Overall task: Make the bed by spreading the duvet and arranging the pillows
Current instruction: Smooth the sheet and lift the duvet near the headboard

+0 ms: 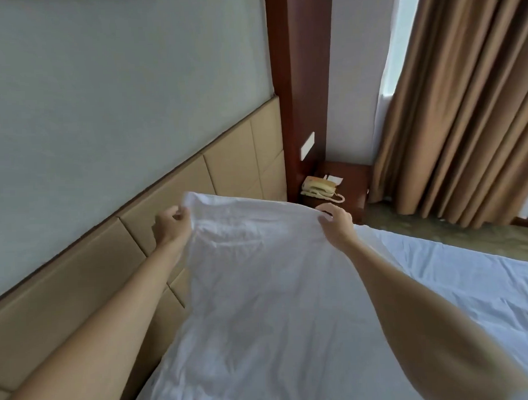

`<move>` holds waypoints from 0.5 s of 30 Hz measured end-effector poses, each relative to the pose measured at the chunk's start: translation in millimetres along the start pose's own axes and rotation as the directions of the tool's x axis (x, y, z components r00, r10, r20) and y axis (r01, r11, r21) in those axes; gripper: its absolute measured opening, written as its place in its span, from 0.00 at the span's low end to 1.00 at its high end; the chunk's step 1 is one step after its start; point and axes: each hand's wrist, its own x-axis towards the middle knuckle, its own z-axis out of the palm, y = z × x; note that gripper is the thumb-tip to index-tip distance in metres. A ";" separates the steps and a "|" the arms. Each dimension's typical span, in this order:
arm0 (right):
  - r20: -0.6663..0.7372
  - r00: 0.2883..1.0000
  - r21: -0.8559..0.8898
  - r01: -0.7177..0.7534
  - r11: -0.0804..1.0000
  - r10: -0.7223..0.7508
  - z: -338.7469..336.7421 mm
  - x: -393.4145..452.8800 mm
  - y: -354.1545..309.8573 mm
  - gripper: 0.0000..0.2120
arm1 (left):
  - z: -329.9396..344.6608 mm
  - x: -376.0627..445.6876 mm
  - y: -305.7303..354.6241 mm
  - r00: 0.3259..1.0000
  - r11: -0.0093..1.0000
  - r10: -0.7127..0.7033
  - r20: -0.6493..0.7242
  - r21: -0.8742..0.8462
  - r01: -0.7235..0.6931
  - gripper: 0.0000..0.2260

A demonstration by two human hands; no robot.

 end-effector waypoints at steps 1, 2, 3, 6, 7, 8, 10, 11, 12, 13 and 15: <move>0.069 0.996 -0.043 -0.049 0.998 0.052 1.4 -7.1 16.0 0.17 | 1.9 -2.2 -8.5 0.998 0.999 -0.025 0.054 0.038 0.023 0.11; 0.124 0.988 -0.103 -0.076 0.992 0.089 2.7 -15.6 30.4 0.20 | 2.2 -3.9 -17.1 0.993 0.996 -0.063 0.102 0.072 0.056 0.13; 0.167 0.979 -0.165 -0.092 0.982 0.119 5.7 -25.4 43.9 0.22 | 1.6 -5.1 -28.3 0.984 0.992 -0.095 0.151 0.103 0.080 0.14; 0.283 0.931 -0.245 -0.165 0.955 0.233 16.4 -62.6 65.7 0.16 | -1.7 -20.8 -62.0 0.942 0.979 -0.165 0.291 0.165 0.120 0.06; 0.330 0.900 -0.253 -0.205 0.946 0.283 18.1 -76.9 65.8 0.12 | -2.7 -32.6 -70.1 0.923 0.975 -0.182 0.340 0.182 0.125 0.04; 0.388 0.856 -0.270 -0.249 0.930 0.342 18.9 -90.1 63.8 0.10 | -3.7 -46.4 -75.2 0.896 0.973 -0.193 0.399 0.198 0.121 0.05; 0.476 0.775 -0.308 -0.295 0.904 0.415 17.9 -112.4 58.2 0.09 | -6.8 -74.7 -81.2 0.827 0.971 -0.198 0.526 0.223 0.091 0.07; 0.500 0.757 -0.315 -0.292 0.903 0.420 15.2 -122.1 53.6 0.10 | -10.3 -87.1 -83.5 0.789 0.969 -0.203 0.580 0.236 0.076 0.07; 0.514 0.754 -0.314 -0.279 0.907 0.410 11.1 -131.7 46.5 0.10 | -15.5 -98.2 -85.8 0.751 0.967 -0.208 0.626 0.248 0.061 0.07; 0.517 0.757 -0.311 -0.269 0.911 0.400 6.7 -142.5 37.7 0.11 | -23.4 -107.7 -88.8 0.720 0.967 -0.204 0.663 0.253 0.041 0.07; 0.509 0.766 -0.305 -0.266 0.915 0.392 -3.3 -167.5 18.9 0.12 | -43.9 -124.2 -94.1 0.675 0.968 -0.187 0.714 0.250 0.004 0.06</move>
